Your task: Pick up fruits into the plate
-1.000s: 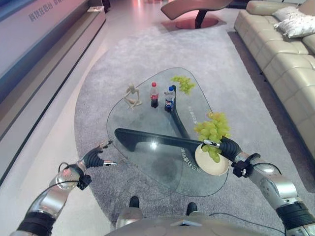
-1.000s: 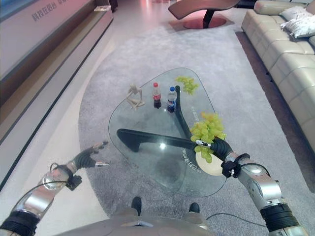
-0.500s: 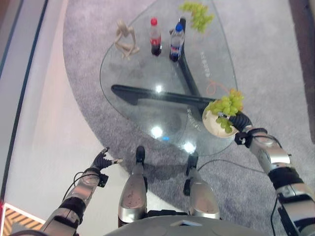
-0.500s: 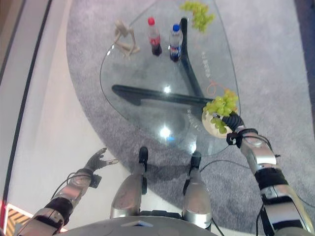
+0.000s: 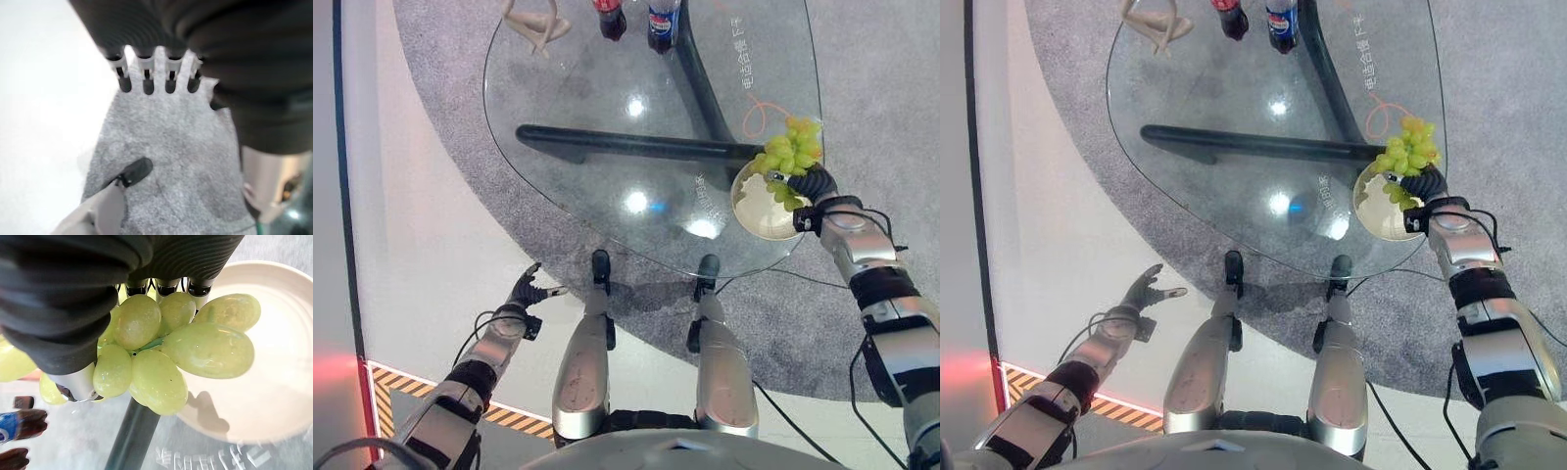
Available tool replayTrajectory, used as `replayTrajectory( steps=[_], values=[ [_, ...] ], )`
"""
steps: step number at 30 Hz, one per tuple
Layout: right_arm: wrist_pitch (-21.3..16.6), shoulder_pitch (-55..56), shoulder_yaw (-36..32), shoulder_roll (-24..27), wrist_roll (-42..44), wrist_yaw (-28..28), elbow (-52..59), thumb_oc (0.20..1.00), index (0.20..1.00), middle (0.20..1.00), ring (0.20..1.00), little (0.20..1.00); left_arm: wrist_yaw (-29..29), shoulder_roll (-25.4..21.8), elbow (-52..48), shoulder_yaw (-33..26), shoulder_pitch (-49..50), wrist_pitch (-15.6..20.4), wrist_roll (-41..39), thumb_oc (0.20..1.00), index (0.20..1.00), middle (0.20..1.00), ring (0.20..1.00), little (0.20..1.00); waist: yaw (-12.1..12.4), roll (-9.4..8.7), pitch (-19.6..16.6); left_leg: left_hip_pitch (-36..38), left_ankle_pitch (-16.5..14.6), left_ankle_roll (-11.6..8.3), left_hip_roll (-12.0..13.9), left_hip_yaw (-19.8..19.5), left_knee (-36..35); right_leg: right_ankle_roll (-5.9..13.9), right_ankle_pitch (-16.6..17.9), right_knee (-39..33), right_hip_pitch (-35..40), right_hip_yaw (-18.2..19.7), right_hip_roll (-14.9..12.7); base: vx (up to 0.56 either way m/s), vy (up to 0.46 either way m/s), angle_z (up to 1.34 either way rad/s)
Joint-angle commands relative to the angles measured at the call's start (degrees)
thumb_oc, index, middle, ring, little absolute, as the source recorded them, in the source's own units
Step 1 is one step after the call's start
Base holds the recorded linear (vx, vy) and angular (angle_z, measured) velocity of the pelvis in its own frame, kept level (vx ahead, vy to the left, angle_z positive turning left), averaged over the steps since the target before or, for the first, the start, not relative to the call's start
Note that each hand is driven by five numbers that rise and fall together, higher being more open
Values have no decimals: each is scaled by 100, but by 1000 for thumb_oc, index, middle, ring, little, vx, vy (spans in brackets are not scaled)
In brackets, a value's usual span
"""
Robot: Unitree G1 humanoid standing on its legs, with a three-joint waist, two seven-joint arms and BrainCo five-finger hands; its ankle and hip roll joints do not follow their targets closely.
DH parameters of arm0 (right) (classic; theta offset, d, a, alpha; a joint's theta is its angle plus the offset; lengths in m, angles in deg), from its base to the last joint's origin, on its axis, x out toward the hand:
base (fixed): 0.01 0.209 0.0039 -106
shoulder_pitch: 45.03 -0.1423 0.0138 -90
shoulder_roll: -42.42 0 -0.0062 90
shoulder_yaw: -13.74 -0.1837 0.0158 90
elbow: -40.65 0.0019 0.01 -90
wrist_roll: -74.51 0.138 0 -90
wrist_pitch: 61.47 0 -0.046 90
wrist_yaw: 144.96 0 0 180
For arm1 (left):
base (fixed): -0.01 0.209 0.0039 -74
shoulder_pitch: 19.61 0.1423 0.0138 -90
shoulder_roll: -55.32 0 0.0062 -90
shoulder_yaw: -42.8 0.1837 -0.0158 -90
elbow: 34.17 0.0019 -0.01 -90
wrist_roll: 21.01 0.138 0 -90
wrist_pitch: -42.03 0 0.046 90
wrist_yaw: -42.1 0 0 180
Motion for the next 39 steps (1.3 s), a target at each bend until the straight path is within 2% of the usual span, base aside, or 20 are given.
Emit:
replayTrajectory(
  steps=[1,8,13,17,21,30,34,35,36,37,39],
  values=[
    [83,-411,300,603,-301,409,-285,200,200,200,200,200,-89,-75,-32,357,56,114,-174,1000,1000,1000,1000,1000,1,157,-137,-473,-751,217,-464,-105,744,-107,-508,1060,-759,18,44,-41,7,-7],
    [301,-812,554,536,-744,825,-991,200,200,200,200,200,-144,-90,-157,580,-18,160,-282,1000,1000,1000,1000,1000,72,338,-137,-754,-716,264,-558,-105,805,-118,-495,1181,-1102,-2,1,-43,13,0],
    [293,-953,676,401,-939,1006,-1500,200,200,200,200,200,-186,-59,-171,711,-78,206,-308,1000,1000,1000,1000,1000,109,428,-137,-846,-720,298,-610,-84,847,-125,-493,1223,-1210,19,-14,-41,25,2],
    [144,-880,689,303,-1047,1243,-1700,200,200,200,200,200,-223,-35,-199,761,-138,220,-355,1000,1000,1000,1000,1000,97,465,-137,-884,-748,329,-648,-56,919,-121,-487,1264,-1265,31,-33,-32,30,-5],
    [-17,-755,639,204,-1177,1470,-1694,200,200,200,200,200,-255,-14,-174,776,-180,241,-365,1000,1000,1000,1000,1000,64,457,-137,-888,-787,358,-682,-40,987,-115,-487,1293,-1267,69,-29,-46,27,-6],
    [-19,-532,863,45,-2025,1649,-1743,200,200,200,200,200,-291,8,-110,755,-292,216,-388,1000,1000,1000,1000,1000,-7,349,-137,-900,-873,412,-722,38,1123,-87,-424,1272,-1264,122,-11,-52,23,0],
    [25,-572,986,-2,-2152,1713,-1823,200,200,200,200,200,-283,-30,-101,749,-342,217,-419,1000,1000,1000,1000,1000,19,312,-137,-901,-876,429,-729,31,1115,-72,-405,1261,-1256,122,-12,-45,2,-1],
    [53,-599,1008,-21,-2212,1721,-1862,369,369,369,369,369,-280,-34,-92,747,-371,202,-435,1000,1000,1000,1000,1000,26,305,-137,-896,-871,433,-729,33,1097,-65,-398,1255,-1256,122,-13,-37,3,0],
    [66,-616,1031,-25,-2258,1734,-1885,649,649,649,649,649,-277,-40,-86,746,-394,188,-447,1000,1000,1000,1000,1000,31,298,-137,-893,-867,434,-729,33,1083,-60,-391,1247,-1256,115,-13,-40,6,0],
    [96,-638,1065,-26,-2288,1781,-1902,1000,1000,1000,1000,1000,-269,-49,-77,742,-416,174,-460,1000,1000,1000,1000,1000,39,289,-137,-891,-856,436,-731,30,1063,-53,-377,1232,-1254,106,-13,-41,10,0],
    [172,-666,1106,-27,-2316,1844,-1886,1000,1000,1000,1000,1000,-286,-44,-63,736,-417,172,-474,1000,1000,1000,1000,1000,48,273,-137,-894,-836,435,-730,27,1034,-42,-354,1218,-1264,104,-13,-34,14,0]
  ],
)
